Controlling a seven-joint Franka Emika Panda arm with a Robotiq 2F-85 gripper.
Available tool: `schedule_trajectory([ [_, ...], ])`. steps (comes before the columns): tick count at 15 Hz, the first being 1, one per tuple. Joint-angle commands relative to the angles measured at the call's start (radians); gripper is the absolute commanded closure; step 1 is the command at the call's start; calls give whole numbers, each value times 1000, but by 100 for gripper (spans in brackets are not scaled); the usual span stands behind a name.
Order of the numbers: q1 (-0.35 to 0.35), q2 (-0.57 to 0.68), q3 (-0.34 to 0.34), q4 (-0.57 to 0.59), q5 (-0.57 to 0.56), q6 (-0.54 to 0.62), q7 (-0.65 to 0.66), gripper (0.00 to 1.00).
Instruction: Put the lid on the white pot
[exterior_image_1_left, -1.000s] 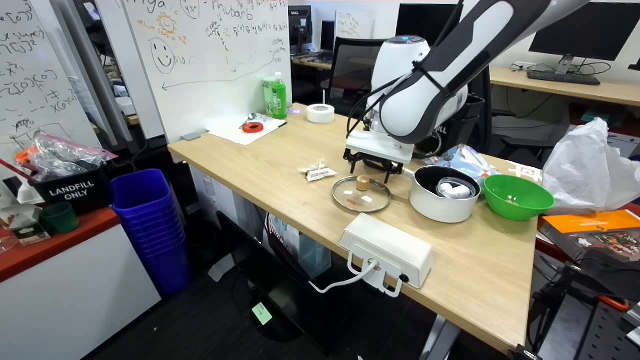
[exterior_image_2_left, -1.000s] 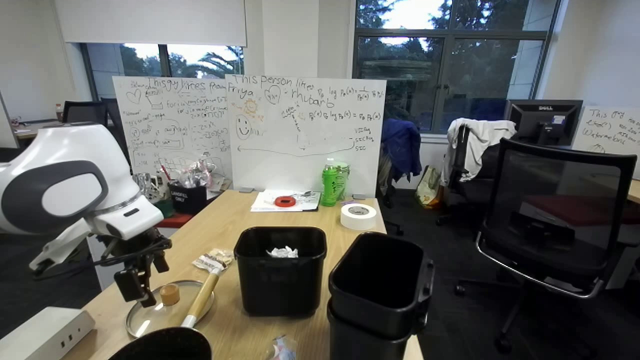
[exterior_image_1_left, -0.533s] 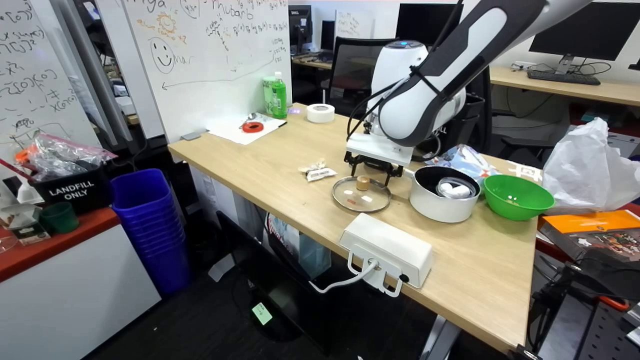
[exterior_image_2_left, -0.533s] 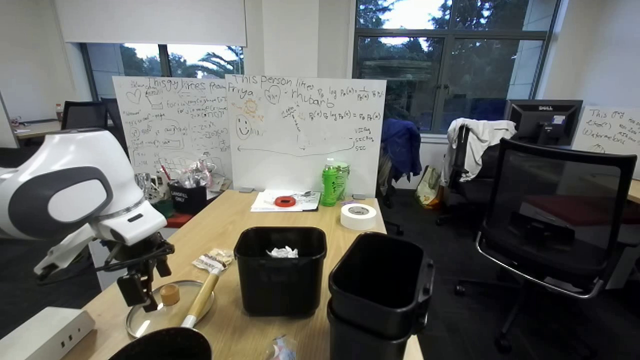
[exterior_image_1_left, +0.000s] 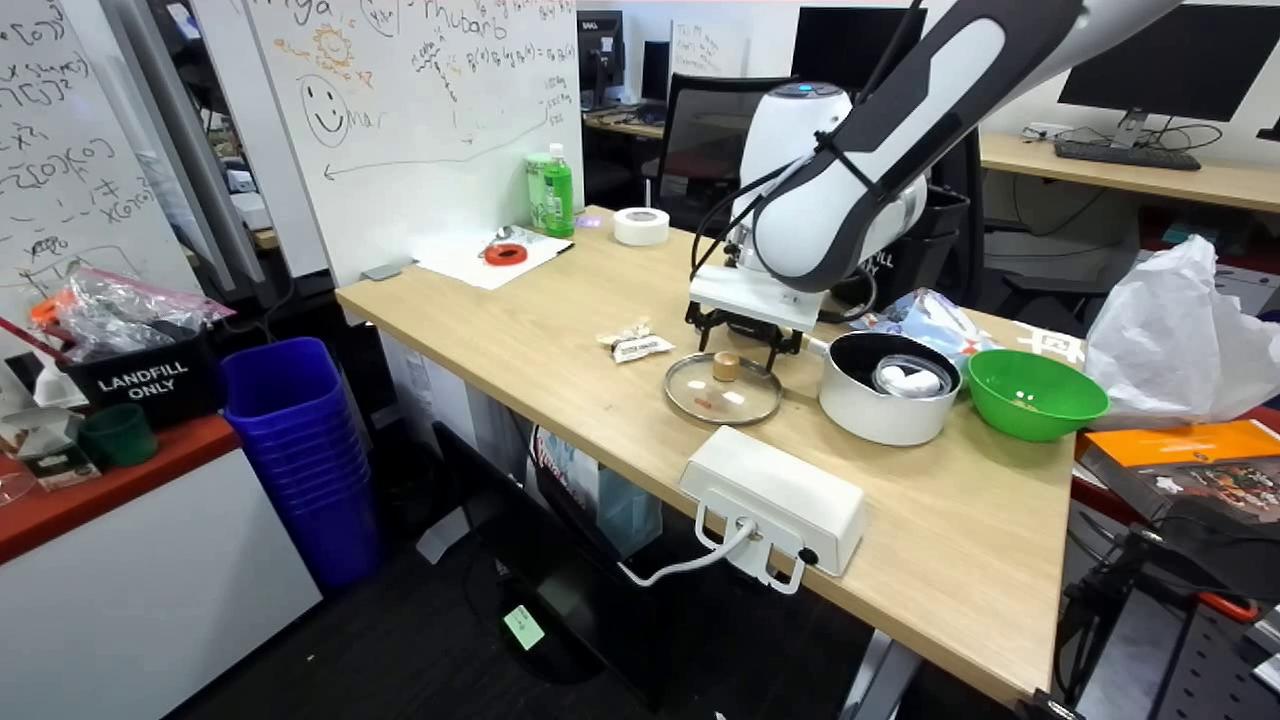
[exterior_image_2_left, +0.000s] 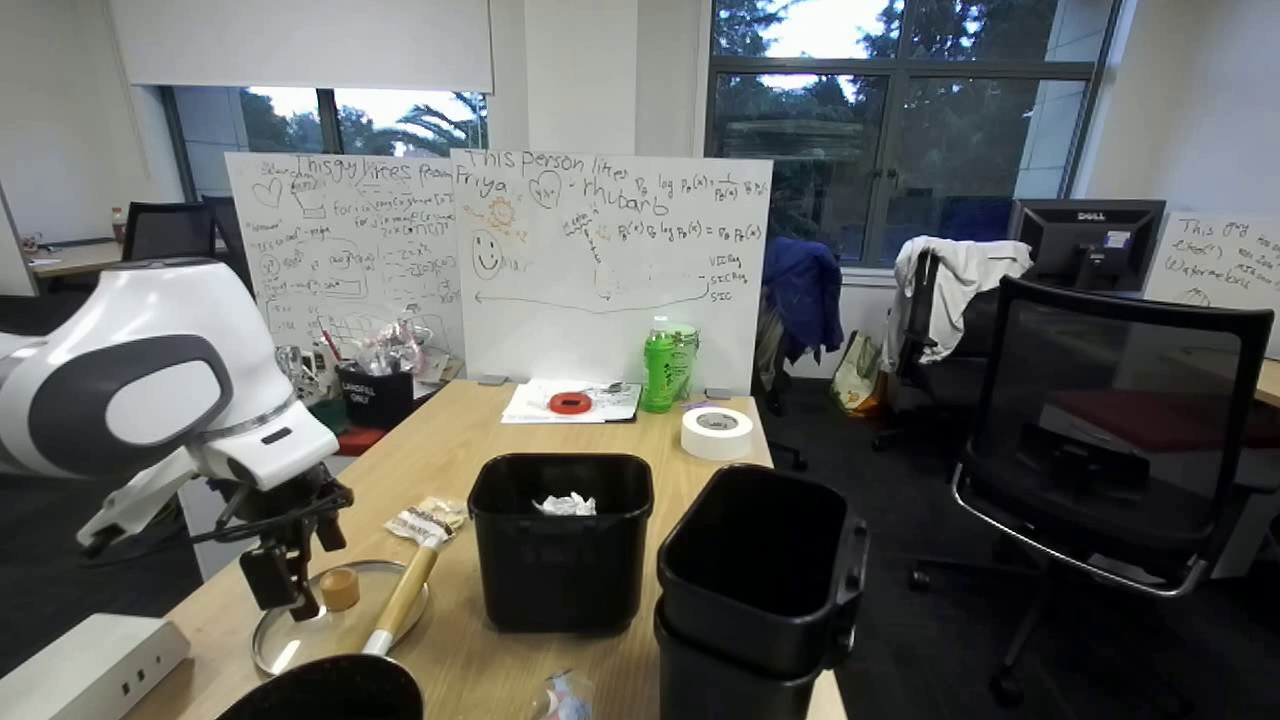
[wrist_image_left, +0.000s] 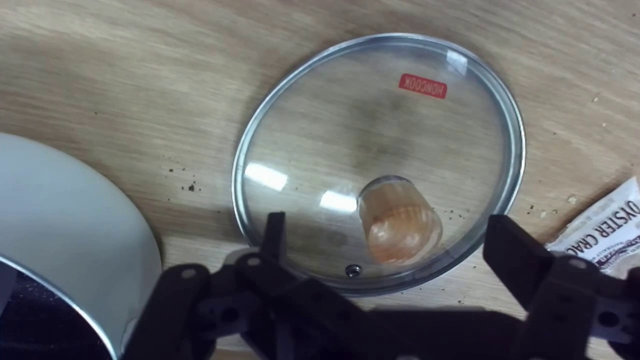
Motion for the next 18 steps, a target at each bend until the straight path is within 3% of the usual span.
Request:
schedule_trajectory([
  [1,-3,0,2,2,0,-2,-2,0],
  [14,-8,88,4,96,14,-37,6,1],
  [15,-9,96,3,106,15,-41,6,21],
  [18,-15,100,6,118,21,-51,-1,41],
])
